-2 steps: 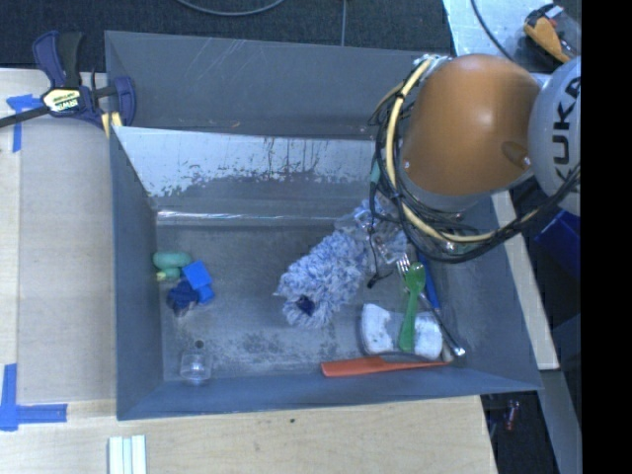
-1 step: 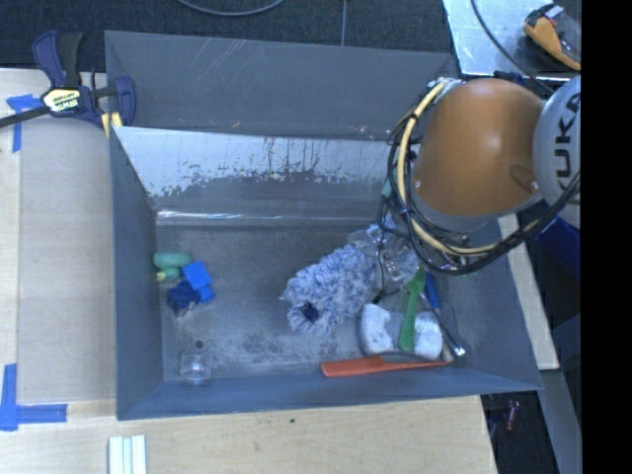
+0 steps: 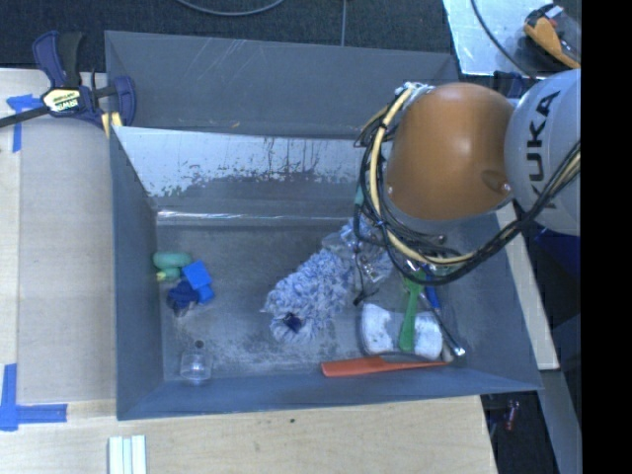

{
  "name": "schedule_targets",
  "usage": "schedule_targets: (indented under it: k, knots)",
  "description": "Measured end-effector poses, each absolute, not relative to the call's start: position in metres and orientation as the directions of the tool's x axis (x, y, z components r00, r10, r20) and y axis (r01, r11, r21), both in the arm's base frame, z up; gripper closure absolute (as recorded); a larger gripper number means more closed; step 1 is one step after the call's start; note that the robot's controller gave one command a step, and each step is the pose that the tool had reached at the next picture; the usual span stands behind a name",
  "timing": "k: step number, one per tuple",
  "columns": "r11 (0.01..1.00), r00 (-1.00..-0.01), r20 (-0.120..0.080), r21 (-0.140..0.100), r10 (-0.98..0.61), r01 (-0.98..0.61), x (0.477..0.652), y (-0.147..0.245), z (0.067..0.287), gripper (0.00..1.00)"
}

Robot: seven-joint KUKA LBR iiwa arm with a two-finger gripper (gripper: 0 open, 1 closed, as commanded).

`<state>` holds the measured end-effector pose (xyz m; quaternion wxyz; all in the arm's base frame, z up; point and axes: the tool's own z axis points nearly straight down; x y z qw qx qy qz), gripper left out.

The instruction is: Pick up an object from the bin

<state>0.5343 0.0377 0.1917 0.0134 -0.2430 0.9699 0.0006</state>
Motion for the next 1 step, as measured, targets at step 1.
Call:
schedule_targets:
  k: [1]
  knots:
    - [0.936, -0.936, -0.018, -0.004, -0.351, -0.351, 0.5221, 0.0276, 0.1855, 1.0]
